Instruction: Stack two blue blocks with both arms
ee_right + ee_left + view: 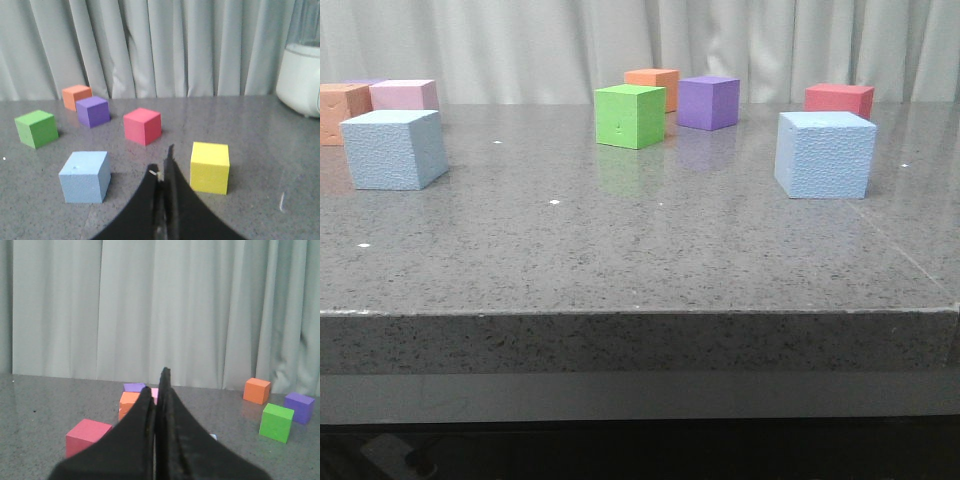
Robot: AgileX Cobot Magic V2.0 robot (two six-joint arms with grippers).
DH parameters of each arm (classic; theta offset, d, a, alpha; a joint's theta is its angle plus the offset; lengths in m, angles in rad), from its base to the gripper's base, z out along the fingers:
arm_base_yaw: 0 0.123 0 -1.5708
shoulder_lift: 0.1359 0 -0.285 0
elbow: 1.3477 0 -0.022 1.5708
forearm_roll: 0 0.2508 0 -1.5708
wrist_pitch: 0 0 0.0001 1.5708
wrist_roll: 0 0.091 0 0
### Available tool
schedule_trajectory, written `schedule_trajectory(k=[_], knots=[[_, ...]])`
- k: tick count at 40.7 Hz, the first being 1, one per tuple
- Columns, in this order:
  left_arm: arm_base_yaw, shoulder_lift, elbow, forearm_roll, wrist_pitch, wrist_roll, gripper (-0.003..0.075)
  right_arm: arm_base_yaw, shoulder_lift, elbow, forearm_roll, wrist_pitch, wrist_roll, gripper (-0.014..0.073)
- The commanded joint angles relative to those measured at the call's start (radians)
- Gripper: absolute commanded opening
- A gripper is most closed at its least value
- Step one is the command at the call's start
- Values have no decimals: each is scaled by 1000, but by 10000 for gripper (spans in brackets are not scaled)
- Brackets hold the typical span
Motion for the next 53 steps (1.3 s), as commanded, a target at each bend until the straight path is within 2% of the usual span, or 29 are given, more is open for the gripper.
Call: schedule_trajectory(k=[1, 7, 17, 40, 42, 44, 46, 48, 50, 51, 53], knots=[[-8, 94, -103, 3, 27, -5, -20, -2, 111, -94, -7, 29, -9, -119], [-8, 168, -117, -6, 43, -5, -20, -2, 254, -172, -7, 145, -9, -119], [-8, 231, -116, -6, 57, -5, -20, -2, 394, -177, -7, 102, -9, -119], [-8, 240, -116, -6, 44, -5, -20, -2, 432, -177, 9, 82, 11, -99], [-8, 240, -116, -6, 44, -5, -18, -2, 432, -177, 9, 73, 17, -47], [-8, 240, -116, -1, 44, -5, 0, -2, 432, -177, 7, 67, 17, 55], [-8, 240, -116, 9, 44, -5, 51, -2, 432, -177, 2, 66, 16, 197], [-8, 240, -116, 36, 44, -5, 164, -2, 432, -177, -3, 67, 15, 358], [-8, 240, -116, 66, 44, -5, 291, -2, 432, -177, -3, 67, 15, 468], [-8, 240, -116, 72, 46, -5, 366, -2, 432, -177, -3, 67, 15, 504], [-8, 240, -116, 72, 48, -5, 464, -2, 432, -177, -2, 68, 15, 560]])
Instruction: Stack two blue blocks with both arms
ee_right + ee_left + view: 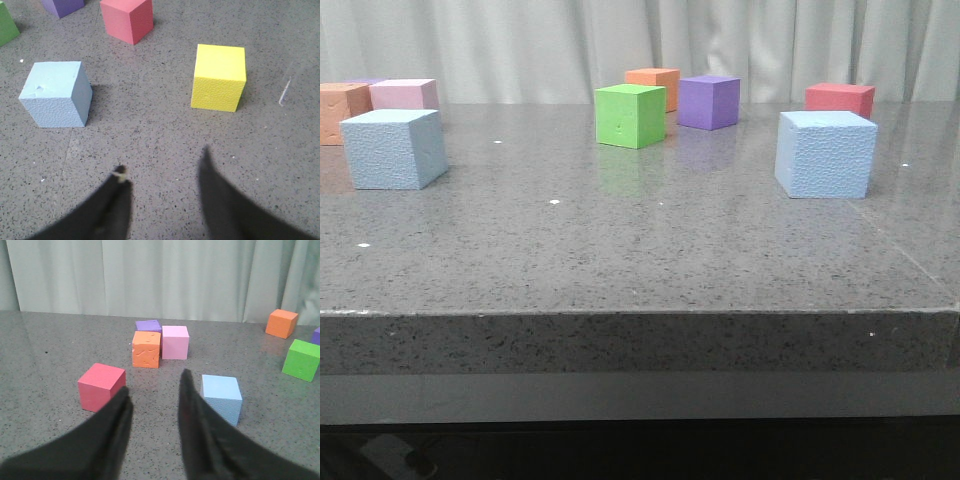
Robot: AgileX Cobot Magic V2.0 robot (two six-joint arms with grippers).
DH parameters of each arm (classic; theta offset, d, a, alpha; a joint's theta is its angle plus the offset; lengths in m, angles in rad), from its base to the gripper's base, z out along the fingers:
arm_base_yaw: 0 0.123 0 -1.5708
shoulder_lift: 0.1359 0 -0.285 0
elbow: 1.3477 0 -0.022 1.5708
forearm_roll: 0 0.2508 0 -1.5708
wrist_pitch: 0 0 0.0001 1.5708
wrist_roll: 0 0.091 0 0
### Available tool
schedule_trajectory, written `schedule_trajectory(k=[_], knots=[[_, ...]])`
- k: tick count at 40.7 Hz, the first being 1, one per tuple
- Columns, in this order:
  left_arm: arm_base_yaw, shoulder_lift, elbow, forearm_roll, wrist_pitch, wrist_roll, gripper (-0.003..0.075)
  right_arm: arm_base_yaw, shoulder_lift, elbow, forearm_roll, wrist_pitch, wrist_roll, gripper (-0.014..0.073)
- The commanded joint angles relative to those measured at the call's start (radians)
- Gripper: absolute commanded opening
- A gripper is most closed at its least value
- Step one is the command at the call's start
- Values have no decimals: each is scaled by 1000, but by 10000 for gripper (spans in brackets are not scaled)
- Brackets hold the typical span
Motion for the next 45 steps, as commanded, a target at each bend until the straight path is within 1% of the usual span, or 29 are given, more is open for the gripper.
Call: schedule_trajectory(k=[1, 3, 4, 15, 21, 24, 28, 33, 34, 36, 41, 45], knots=[[-8, 17, -33, 18, -80, -5, 512, -2, 6, -35, -12, -76, 2, 577], [-8, 17, -33, -1, -78, -5, 559, -2, 6, -35, -12, -76, 2, 584], [-8, 17, -33, -13, -78, -5, 566, -2, 6, -35, -12, -76, 2, 584], [-8, 17, -33, -15, -78, -5, 566, -2, 6, -35, -12, -76, 2, 584], [-8, 17, -33, -15, -78, -5, 566, -2, 8, -35, 10, -92, 3, 584], [-8, 17, -33, -15, -78, -5, 566, -2, 22, -35, 10, -75, 3, 584], [-8, 17, -33, -15, -78, -5, 566, -2, 62, -45, 10, -14, -9, 584], [-8, 17, -33, -15, -78, -5, 566, 6, 146, -113, 36, 142, -36, 584], [-8, 17, -33, -15, -78, -5, 566, 14, 168, -141, 45, 183, -59, 584], [-8, 17, -33, -15, -78, -5, 566, 40, 207, -180, 75, 227, -103, 584], [-8, 17, -33, -15, -78, -5, 566, 111, 293, -270, 144, 285, -195, 584], [-8, 17, -33, -15, -78, -5, 566, 168, 351, -341, 162, 307, -206, 584]])
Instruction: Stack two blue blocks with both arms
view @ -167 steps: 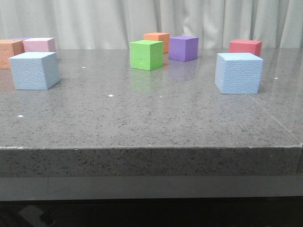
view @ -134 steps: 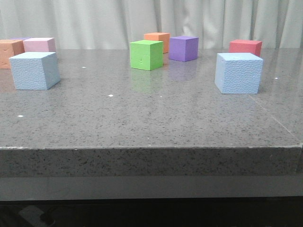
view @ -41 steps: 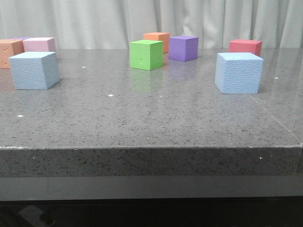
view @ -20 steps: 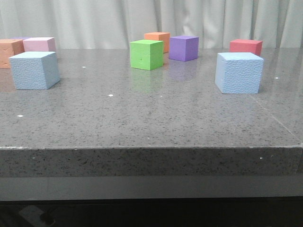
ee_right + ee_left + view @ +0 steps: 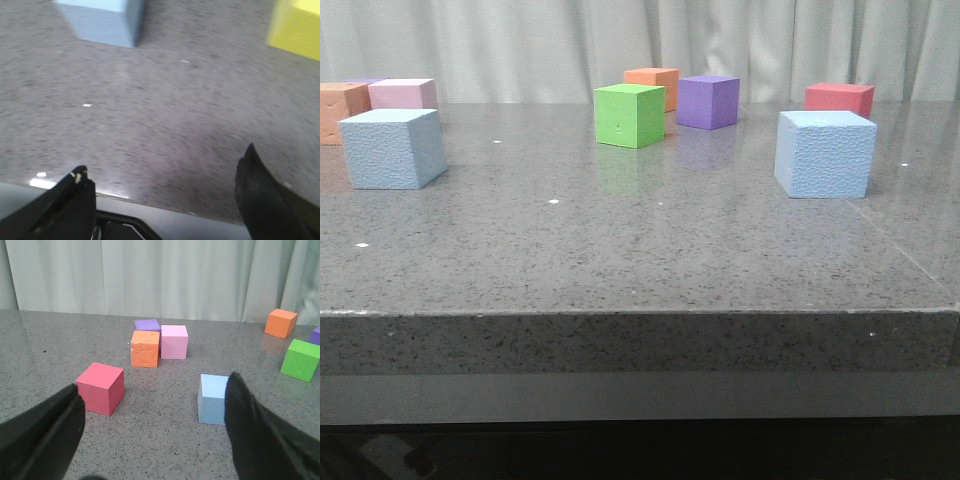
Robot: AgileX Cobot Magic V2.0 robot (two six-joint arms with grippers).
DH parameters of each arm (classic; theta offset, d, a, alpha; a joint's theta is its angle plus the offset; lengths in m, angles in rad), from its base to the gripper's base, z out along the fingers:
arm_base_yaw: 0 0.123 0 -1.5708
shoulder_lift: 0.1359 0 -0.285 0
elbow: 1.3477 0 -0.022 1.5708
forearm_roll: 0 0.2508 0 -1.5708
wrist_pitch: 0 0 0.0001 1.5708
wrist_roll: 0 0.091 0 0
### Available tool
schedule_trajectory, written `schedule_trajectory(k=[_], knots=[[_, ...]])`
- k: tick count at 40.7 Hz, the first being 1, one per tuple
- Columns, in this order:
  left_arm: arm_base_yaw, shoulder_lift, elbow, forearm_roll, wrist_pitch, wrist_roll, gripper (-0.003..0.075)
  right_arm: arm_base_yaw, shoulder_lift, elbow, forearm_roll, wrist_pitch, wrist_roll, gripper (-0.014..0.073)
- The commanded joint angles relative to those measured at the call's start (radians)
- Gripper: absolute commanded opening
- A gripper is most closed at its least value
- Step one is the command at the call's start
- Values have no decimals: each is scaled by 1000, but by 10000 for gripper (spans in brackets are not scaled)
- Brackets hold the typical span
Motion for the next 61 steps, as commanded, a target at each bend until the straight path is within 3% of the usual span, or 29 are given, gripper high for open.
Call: schedule_trajectory(k=[1, 12, 21, 45, 61], knots=[[-8, 17, -33, -5, -78, -5, 566, 54, 43, -96, 24, -17, -34, 584], [-8, 17, -33, -5, -78, -5, 566, 165, 228, -307, 9, 67, 45, 584], [-8, 17, -33, -5, -78, -5, 566, 199, 387, -480, -185, 153, 265, 584], [-8, 17, -33, -5, -78, -5, 566, 199, 530, -544, -177, -1, 322, 586], [-8, 17, -33, -5, -78, -5, 566, 198, 716, -695, -182, 73, 380, 586]])
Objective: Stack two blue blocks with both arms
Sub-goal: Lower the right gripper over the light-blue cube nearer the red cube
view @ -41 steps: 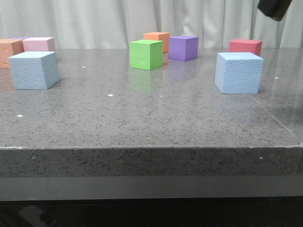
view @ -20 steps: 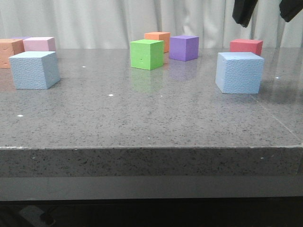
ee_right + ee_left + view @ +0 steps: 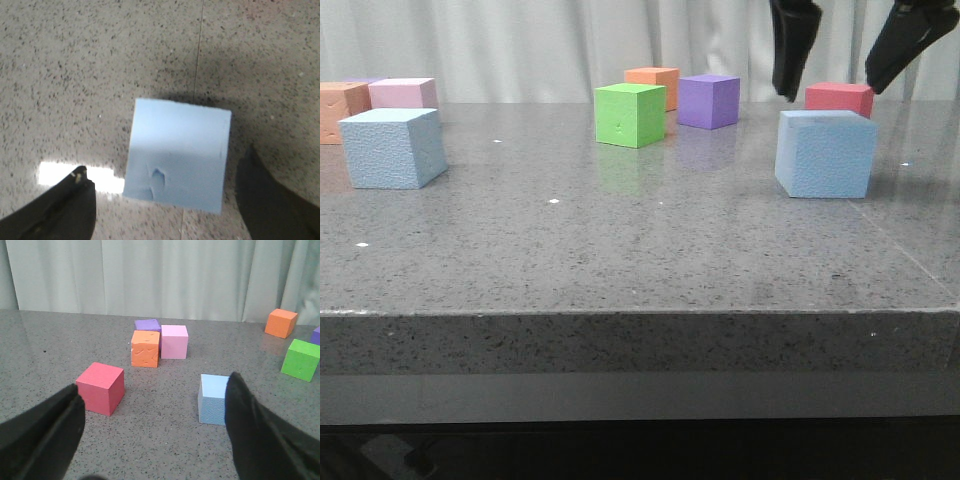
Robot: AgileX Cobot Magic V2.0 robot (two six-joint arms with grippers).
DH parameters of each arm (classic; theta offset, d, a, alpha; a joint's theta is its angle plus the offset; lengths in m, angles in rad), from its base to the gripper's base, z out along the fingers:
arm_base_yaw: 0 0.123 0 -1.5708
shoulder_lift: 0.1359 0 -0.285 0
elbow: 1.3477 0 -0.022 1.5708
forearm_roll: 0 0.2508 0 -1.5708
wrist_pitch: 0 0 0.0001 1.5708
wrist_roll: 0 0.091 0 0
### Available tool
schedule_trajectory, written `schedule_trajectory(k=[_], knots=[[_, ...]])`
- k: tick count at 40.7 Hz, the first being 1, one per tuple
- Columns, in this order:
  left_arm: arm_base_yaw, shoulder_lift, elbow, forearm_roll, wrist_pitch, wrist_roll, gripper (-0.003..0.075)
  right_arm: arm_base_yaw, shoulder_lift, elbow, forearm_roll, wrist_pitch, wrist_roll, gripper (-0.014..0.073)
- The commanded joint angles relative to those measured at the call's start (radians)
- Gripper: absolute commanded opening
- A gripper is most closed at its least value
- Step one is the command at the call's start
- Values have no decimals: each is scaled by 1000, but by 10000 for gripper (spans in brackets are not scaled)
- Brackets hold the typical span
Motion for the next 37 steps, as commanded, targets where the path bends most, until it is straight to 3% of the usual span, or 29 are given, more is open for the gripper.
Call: schedule_trajectory(k=[1, 6, 37], knots=[[-8, 17, -33, -5, -78, -5, 566, 1, -6, -57, -20, -20, 34, 586], [-8, 17, -33, -5, -78, -5, 566, 1, 29, -61, -63, -17, 87, 586], [-8, 17, -33, -5, -78, -5, 566, 1, 111, -61, -35, -39, 91, 582]])
